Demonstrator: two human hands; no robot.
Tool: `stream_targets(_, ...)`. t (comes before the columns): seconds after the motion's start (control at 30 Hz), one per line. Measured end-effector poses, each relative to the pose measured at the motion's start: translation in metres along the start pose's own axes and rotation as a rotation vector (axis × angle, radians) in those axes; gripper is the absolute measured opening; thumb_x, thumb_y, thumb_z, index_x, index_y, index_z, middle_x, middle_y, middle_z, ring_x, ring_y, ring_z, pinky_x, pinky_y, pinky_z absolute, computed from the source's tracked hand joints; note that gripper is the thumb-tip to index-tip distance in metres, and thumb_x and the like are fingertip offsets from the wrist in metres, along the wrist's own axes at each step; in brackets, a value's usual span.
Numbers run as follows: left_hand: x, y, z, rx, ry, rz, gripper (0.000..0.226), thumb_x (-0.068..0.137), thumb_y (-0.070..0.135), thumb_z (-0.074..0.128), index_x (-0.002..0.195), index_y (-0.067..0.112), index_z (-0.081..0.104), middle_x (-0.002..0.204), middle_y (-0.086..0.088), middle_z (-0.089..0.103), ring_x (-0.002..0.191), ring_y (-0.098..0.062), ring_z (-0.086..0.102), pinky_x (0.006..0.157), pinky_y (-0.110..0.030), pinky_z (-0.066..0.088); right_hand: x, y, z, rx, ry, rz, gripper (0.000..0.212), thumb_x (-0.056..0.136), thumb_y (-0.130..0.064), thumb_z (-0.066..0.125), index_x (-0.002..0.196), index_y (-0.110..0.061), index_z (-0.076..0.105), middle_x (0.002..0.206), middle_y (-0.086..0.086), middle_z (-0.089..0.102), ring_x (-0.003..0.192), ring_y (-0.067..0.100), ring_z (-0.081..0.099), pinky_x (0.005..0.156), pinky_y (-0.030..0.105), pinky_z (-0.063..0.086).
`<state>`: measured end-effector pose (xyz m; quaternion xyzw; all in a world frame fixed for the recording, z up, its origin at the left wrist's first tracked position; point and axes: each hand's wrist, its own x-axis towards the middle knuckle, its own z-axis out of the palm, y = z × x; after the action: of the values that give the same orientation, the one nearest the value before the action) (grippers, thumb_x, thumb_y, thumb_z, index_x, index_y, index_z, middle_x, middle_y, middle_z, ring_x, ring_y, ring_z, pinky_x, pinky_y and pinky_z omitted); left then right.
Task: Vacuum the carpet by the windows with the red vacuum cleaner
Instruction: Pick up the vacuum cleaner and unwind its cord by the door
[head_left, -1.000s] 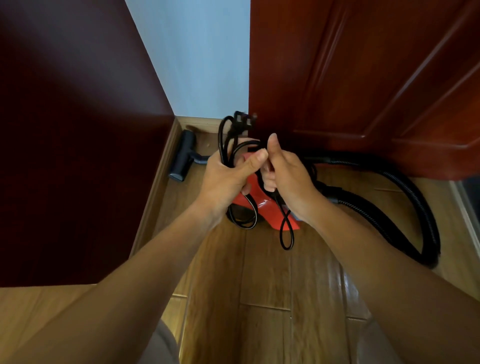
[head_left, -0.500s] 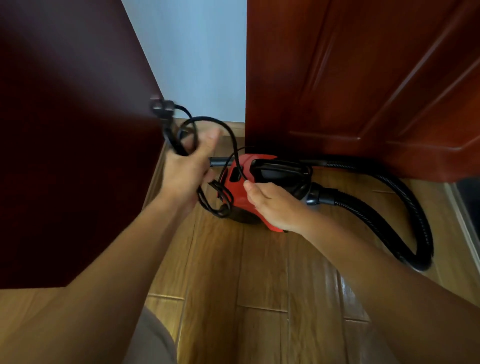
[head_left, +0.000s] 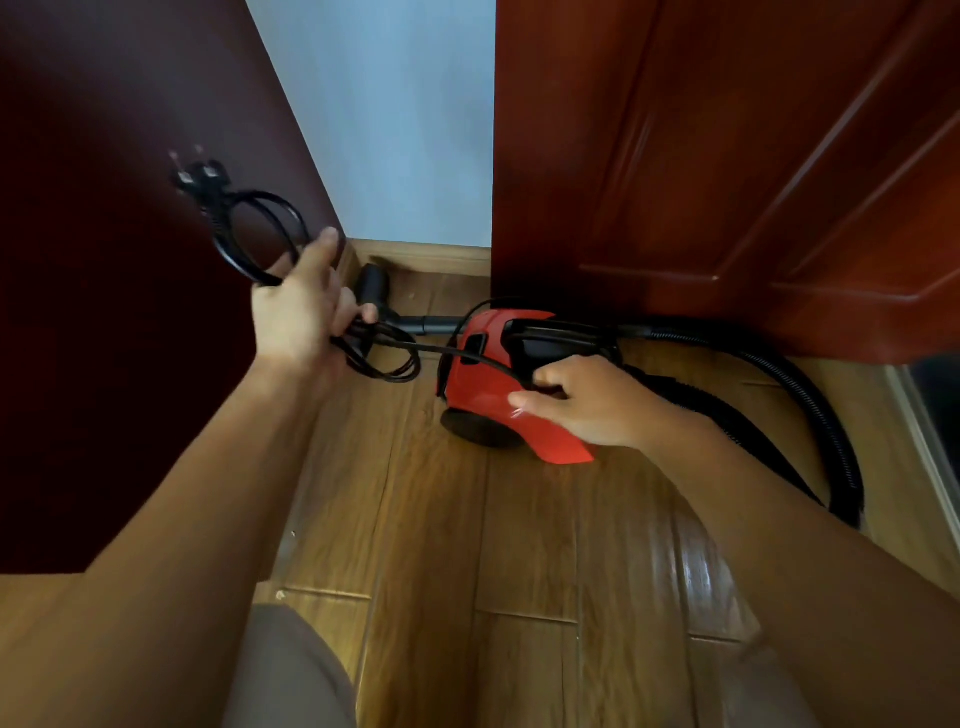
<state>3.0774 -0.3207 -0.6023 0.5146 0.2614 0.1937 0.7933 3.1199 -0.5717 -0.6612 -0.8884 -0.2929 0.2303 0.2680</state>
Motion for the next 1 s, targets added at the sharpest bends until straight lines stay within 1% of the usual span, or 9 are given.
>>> stream_targets(0.07,0.001,0.002,-0.004,0.096,-0.008,0.03,0.044,0.095,0.021,0.064,0.056,0.025,0.044,0.047,0.003,0.022,0.037,-0.012,0.018,0.045,-0.027,0.032,0.002,0.014,-0.004,-0.147,0.147,0.023,0.036,0.093,-0.052,0.056,0.063,-0.031,0.05,0.062,-0.006,0.058,0.06,0.008,0.057,0.056,0.031,0.042)
stream_targets(0.17,-0.011,-0.007,-0.001,0.542,-0.246,0.151,0.033,0.09,0.03,0.072,0.064,0.024,0.053,0.049,0.012,0.044,0.04,-0.008,0.041,0.045,-0.027,0.041,0.006,0.016,-0.013,-0.155,0.346,0.027,0.042,0.097,-0.045,0.053,0.059,-0.027,0.045,0.055,-0.004,0.053,0.053,0.01,0.054,0.049,0.026,0.037)
stream_targets(0.23,-0.027,-0.018,0.008,0.744,-0.509,0.161,0.016,0.083,0.035,0.078,0.079,0.024,0.067,0.066,0.017,0.066,0.061,-0.001,0.063,0.061,-0.026,0.055,0.006,0.005,-0.015,-0.212,0.372,-0.021,0.042,0.098,-0.04,0.05,0.06,-0.021,0.045,0.054,-0.001,0.051,0.051,0.013,0.051,0.046,0.028,0.034)
stream_targets(0.37,-0.047,-0.032,0.026,0.821,-0.824,0.067,0.046,0.069,0.053,0.081,0.104,0.025,0.073,0.1,0.008,0.076,0.099,-0.009,0.07,0.096,-0.041,0.053,0.005,-0.019,-0.015,-0.366,0.237,0.08,0.031,0.09,-0.03,0.053,0.061,-0.023,0.045,0.066,0.001,0.058,0.062,0.025,0.056,0.053,0.031,0.04)
stream_targets(0.53,-0.063,-0.054,0.041,0.827,-0.841,0.095,0.036,0.072,0.056,0.081,0.1,0.034,0.072,0.096,0.011,0.075,0.097,-0.007,0.069,0.089,-0.037,0.053,0.002,-0.016,-0.008,-0.241,0.289,-0.014,0.016,0.088,-0.02,0.055,0.073,-0.025,0.055,0.076,-0.001,0.064,0.072,0.022,0.064,0.065,0.041,0.056)
stream_targets(0.6,-0.061,-0.057,0.043,0.837,-0.812,0.076,0.028,0.077,0.049,0.08,0.094,0.028,0.073,0.086,0.006,0.074,0.085,-0.009,0.069,0.081,-0.036,0.055,0.002,-0.013,-0.008,-0.05,0.152,-0.094,0.014,0.079,-0.039,0.06,0.069,-0.029,0.059,0.074,-0.01,0.061,0.069,0.014,0.061,0.064,0.036,0.054)
stream_targets(0.73,-0.048,-0.036,0.039,0.733,-0.602,0.109,0.026,0.087,0.04,0.073,0.078,0.016,0.071,0.061,-0.014,0.058,0.053,-0.017,0.052,0.055,-0.031,0.04,-0.002,0.006,-0.021,-0.508,-0.092,0.129,0.06,0.064,-0.08,0.063,0.072,-0.021,0.066,0.071,-0.008,0.063,0.07,0.017,0.059,0.062,0.028,0.042)
stream_targets(0.87,-0.041,-0.02,0.03,0.594,-0.433,0.083,0.035,0.096,0.027,0.064,0.063,0.024,0.057,0.049,0.009,0.047,0.04,-0.009,0.044,0.045,-0.023,0.039,-0.007,-0.003,-0.022,-0.407,-0.03,0.195,0.033,0.077,-0.051,0.067,0.074,-0.019,0.064,0.072,-0.002,0.063,0.071,0.022,0.062,0.061,0.034,0.052)
stream_targets(1.0,-0.064,-0.046,0.039,0.705,-0.844,0.049,0.007,0.088,0.022,0.075,0.089,0.017,0.07,0.081,0.007,0.073,0.081,-0.009,0.069,0.076,-0.025,0.052,0.009,-0.028,-0.011,0.131,-0.136,-0.012,0.013,0.09,-0.011,0.062,0.102,-0.012,0.063,0.088,-0.006,0.058,0.08,0.011,0.055,0.073,0.03,0.047)
